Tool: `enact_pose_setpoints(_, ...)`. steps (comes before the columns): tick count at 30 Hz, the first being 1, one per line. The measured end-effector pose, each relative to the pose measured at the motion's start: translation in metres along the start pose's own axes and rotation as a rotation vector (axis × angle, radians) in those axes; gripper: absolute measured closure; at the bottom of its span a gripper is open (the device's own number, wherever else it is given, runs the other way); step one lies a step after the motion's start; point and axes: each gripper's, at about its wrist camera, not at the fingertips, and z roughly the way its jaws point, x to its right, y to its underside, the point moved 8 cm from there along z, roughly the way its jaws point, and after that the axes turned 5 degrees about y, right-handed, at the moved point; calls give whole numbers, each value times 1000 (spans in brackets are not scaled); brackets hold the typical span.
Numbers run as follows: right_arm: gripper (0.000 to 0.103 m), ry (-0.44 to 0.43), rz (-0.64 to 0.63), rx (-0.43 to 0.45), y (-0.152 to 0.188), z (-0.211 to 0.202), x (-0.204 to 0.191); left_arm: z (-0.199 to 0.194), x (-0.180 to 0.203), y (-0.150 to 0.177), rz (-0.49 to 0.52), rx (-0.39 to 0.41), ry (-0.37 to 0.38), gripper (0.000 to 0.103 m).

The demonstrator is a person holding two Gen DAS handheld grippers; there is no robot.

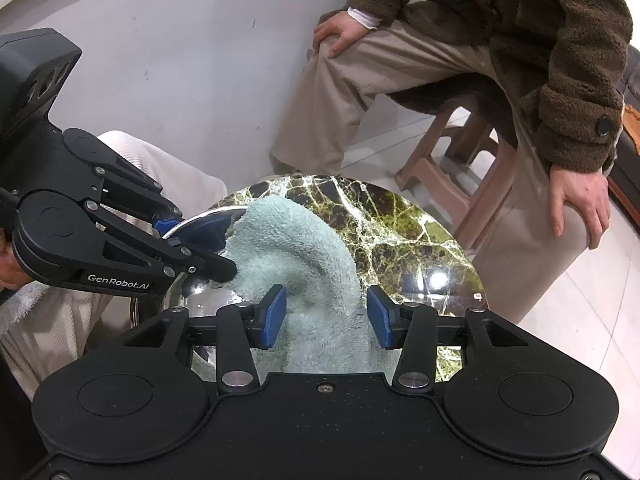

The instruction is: Clean bowl

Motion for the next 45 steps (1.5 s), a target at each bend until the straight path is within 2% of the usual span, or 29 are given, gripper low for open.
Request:
enact_pose_setpoints(10,60,-11,-173,12,-18,6,-16,-1,0,0,1,-4,7,89)
enact_pose_setpoints(13,63,-11,-214,4,-21,12,-21,-1,0,0,4,-5,8,89)
enact_pose_setpoints(15,68,-1,-225,4,-22,15,-22,-1,0,0,7,-4,9,88)
enact_pose_setpoints(19,88,13,-173,9,-25,18,-13,-1,0,2,5,-1,10,88)
enact_pose_setpoints(24,92,15,-73,-10,-10,11,2,-1,3,2,-3,0,11,88)
enact_pose_setpoints(30,92,25,-27,-33,9,0,5,-1,3,1,-6,-1,14,88)
enact_pose_setpoints(38,92,32,-64,-1,-14,10,-2,-3,2,2,4,-10,6,88)
enact_pose_setpoints(45,91,54,-20,-30,2,1,0,-3,1,3,5,-9,16,88)
